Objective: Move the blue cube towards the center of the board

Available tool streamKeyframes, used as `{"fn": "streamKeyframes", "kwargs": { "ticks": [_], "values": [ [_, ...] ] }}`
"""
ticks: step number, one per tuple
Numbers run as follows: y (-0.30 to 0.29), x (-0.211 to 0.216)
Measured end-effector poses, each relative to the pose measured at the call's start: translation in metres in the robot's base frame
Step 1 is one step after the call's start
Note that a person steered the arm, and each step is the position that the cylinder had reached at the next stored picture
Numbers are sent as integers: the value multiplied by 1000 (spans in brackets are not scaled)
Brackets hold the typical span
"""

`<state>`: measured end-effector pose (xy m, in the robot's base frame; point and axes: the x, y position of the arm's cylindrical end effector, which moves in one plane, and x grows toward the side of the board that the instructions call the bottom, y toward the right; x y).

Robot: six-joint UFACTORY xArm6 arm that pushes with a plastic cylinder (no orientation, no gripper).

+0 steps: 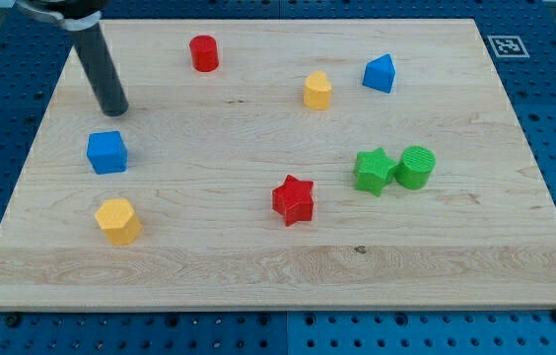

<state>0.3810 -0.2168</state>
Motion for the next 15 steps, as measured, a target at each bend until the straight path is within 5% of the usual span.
{"fn": "streamKeyframes", "kwargs": {
  "ticks": [8, 15],
  "values": [
    [-32, 62],
    [42, 67]
  ]
}}
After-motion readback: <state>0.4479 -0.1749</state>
